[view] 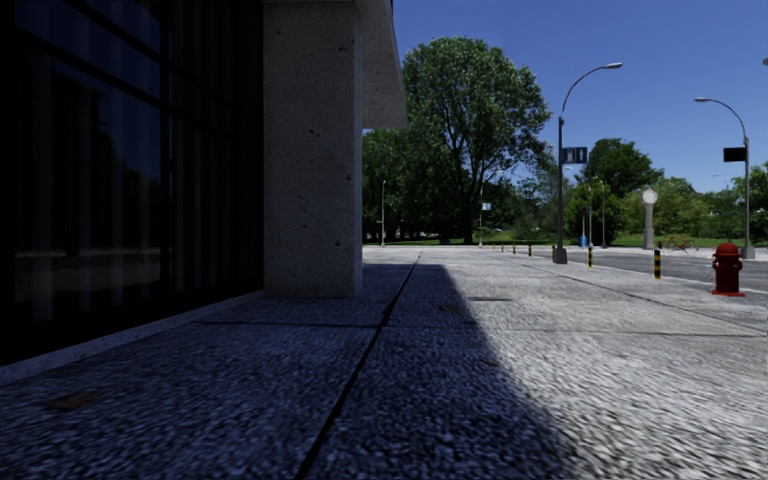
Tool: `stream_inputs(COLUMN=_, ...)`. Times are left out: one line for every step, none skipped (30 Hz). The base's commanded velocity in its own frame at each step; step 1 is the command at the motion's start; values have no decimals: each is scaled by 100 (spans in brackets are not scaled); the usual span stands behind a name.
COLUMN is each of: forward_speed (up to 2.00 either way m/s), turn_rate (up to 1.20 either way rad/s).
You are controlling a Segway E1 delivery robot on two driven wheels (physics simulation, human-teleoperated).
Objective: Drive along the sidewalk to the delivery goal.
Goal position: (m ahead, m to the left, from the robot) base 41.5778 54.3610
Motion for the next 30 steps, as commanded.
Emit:
stream_inputs(forward_speed=200, turn_rate=0)
stream_inputs(forward_speed=200, turn_rate=0)
stream_inputs(forward_speed=200, turn_rate=0)
stream_inputs(forward_speed=200, turn_rate=0)
stream_inputs(forward_speed=200, turn_rate=0)
stream_inputs(forward_speed=200, turn_rate=0)
stream_inputs(forward_speed=200, turn_rate=0)
stream_inputs(forward_speed=200, turn_rate=0)
stream_inputs(forward_speed=200, turn_rate=0)
stream_inputs(forward_speed=200, turn_rate=0)
stream_inputs(forward_speed=200, turn_rate=0)
stream_inputs(forward_speed=200, turn_rate=0)
stream_inputs(forward_speed=200, turn_rate=0)
stream_inputs(forward_speed=200, turn_rate=0)
stream_inputs(forward_speed=200, turn_rate=0)
stream_inputs(forward_speed=200, turn_rate=0)
stream_inputs(forward_speed=200, turn_rate=0)
stream_inputs(forward_speed=200, turn_rate=0)
stream_inputs(forward_speed=200, turn_rate=0)
stream_inputs(forward_speed=200, turn_rate=0)
stream_inputs(forward_speed=200, turn_rate=0)
stream_inputs(forward_speed=200, turn_rate=0)
stream_inputs(forward_speed=200, turn_rate=0)
stream_inputs(forward_speed=200, turn_rate=0)
stream_inputs(forward_speed=200, turn_rate=0)
stream_inputs(forward_speed=200, turn_rate=-2)
stream_inputs(forward_speed=200, turn_rate=-15)
stream_inputs(forward_speed=200, turn_rate=-25)
stream_inputs(forward_speed=200, turn_rate=-25)
stream_inputs(forward_speed=200, turn_rate=-27)
